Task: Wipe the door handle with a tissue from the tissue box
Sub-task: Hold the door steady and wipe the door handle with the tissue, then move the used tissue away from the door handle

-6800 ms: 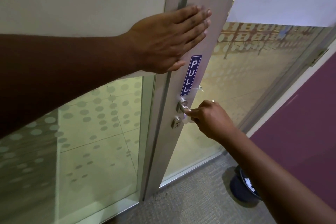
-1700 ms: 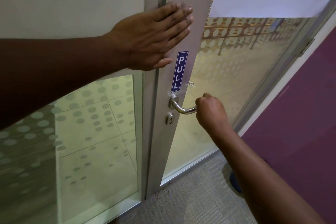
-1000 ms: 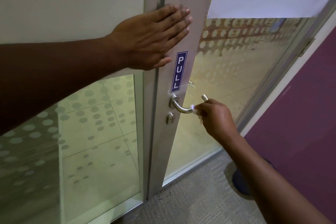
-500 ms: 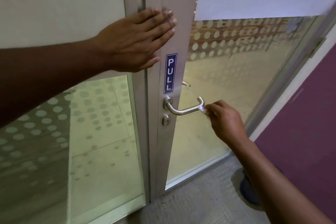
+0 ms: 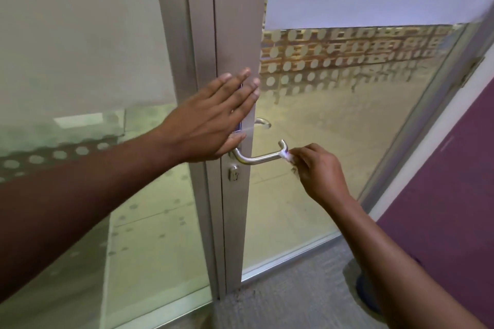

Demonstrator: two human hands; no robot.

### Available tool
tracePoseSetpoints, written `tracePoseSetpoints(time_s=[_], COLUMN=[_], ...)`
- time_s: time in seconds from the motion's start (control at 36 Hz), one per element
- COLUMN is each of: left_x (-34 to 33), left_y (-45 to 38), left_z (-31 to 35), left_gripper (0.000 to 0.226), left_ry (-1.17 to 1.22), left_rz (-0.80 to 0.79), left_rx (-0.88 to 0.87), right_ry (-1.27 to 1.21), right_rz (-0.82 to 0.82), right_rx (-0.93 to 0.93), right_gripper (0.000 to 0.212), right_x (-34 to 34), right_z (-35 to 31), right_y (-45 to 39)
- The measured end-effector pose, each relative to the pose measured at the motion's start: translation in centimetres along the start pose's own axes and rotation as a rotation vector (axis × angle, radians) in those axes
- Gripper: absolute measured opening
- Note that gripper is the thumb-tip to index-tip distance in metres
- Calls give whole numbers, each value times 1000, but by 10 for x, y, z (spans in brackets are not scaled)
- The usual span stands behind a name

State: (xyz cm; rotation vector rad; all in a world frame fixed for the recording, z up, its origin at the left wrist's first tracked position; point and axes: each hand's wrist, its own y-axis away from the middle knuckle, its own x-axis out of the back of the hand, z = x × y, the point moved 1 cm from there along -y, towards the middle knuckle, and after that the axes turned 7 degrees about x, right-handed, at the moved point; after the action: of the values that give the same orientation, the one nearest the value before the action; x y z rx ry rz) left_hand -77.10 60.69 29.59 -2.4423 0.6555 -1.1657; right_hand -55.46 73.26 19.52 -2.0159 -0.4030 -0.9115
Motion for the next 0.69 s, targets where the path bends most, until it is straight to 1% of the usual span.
tracePoseSetpoints(time_s=[0.14, 0.25, 0.31, 0.39, 0.56, 0.69], left_x=[4, 11, 15, 21, 32, 42], left_y=[17, 33, 43, 58, 82, 86], left_z=[34, 54, 61, 69, 88, 116], left_gripper=[78, 77, 76, 76, 74, 69], left_ry=[85, 175, 210, 225, 301, 463], left_rz=[-98, -147, -172, -217, -334, -336], left_rx=[76, 91, 106, 130, 193, 277], right_ry=[16, 6, -5, -13, -141, -155], right_rz=[38, 26, 32, -1, -18, -56], right_rx=[4, -46, -72, -113, -224, -251], right_gripper=[27, 18, 17, 18, 13, 18], right_x=[5, 7, 11, 16, 22, 29], right_z=[-7, -8, -9, -10, -14, -14], right_y=[8, 16, 22, 30, 55, 79])
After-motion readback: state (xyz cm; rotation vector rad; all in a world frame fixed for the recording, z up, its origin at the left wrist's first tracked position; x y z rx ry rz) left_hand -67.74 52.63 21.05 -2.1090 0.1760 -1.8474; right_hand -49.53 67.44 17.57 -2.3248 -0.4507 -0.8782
